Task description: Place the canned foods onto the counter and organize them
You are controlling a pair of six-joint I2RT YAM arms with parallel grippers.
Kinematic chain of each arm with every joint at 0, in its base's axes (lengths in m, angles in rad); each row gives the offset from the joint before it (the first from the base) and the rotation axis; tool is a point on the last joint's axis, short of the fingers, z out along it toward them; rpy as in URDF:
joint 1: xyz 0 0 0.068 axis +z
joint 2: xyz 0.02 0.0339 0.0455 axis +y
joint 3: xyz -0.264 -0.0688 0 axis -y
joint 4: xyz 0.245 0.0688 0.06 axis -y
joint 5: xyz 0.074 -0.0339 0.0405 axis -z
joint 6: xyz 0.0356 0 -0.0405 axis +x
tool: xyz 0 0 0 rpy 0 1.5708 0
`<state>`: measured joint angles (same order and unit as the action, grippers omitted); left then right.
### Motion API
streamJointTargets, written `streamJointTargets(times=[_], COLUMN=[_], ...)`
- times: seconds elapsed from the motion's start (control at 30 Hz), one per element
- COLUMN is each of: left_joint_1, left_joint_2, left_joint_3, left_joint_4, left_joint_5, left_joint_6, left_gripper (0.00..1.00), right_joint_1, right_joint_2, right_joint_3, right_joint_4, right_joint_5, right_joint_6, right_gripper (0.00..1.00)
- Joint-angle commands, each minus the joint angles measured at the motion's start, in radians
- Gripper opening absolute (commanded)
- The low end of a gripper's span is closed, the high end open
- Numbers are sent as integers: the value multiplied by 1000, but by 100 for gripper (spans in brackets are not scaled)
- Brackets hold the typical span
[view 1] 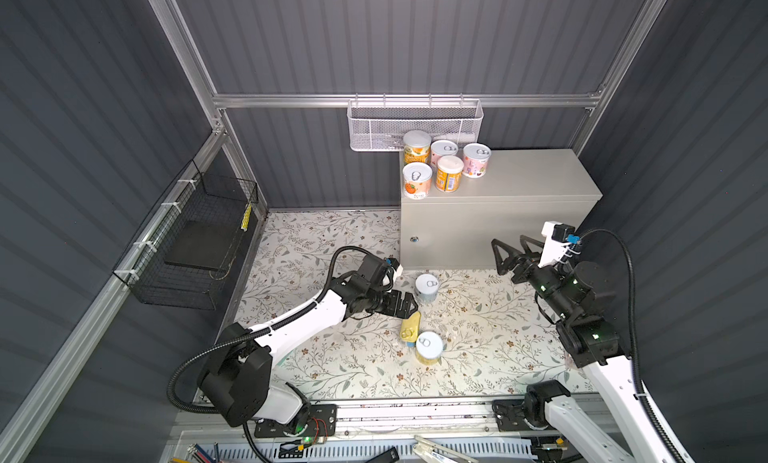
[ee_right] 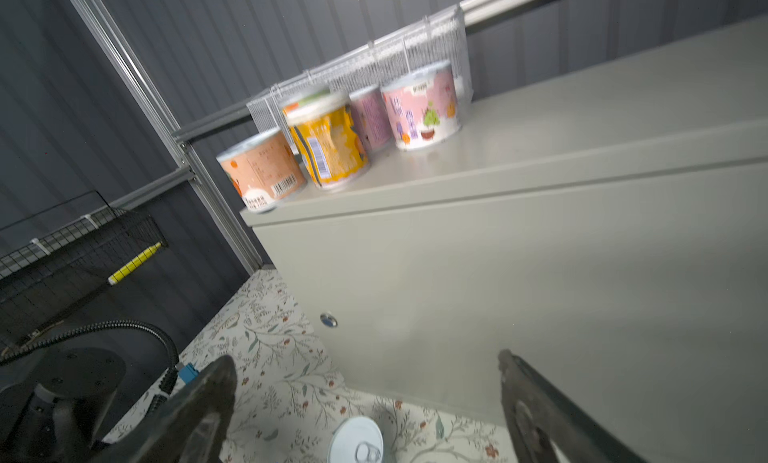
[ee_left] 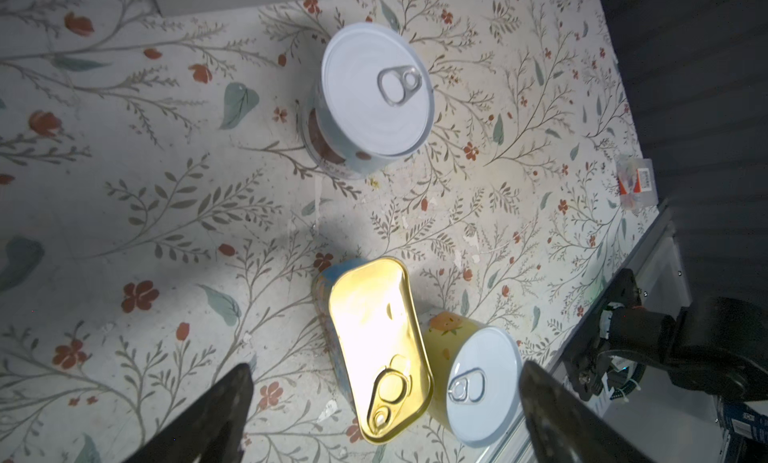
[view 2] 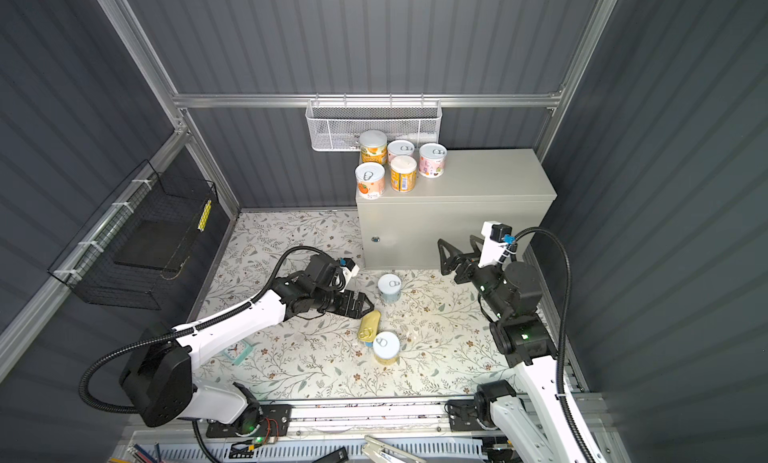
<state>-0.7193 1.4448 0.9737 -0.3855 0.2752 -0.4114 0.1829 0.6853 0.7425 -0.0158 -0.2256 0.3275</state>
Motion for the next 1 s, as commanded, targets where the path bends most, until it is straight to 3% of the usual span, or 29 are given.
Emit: streamJointTargets(times=[0.0, 0.17, 0.4, 0.53, 0.7, 0.97], left_joint_1=[-20, -32, -32, -32, -31, -16], left_joint_2=[-1, -42, -34, -42, -63, -210], left_joint_3=[-16, -57, -83, -107, -124, -248], left_joint_4=[-57, -95, -113, -85, -114, -72], left_joint_5=[-28, -55, -88, -95, -217, -344], left_joint_6=[-29, -50, -62, -76, -121, -195], left_gripper=[100, 100, 100, 100, 100, 100], right_joint_1=[3, 5, 67, 227, 452, 748], right_joint_2=[-54, -53, -93, -124, -108, 168], right_joint_3=[-56, -103, -138, -148, -198, -113], right_joint_4=[-38, -89, -211, -297, -301, -330], right_joint_5=[-27, -93, -23, 122, 269, 483], right_joint_6=[54, 94, 104, 134, 248, 320], right_gripper=[99, 99, 99, 99, 99, 99])
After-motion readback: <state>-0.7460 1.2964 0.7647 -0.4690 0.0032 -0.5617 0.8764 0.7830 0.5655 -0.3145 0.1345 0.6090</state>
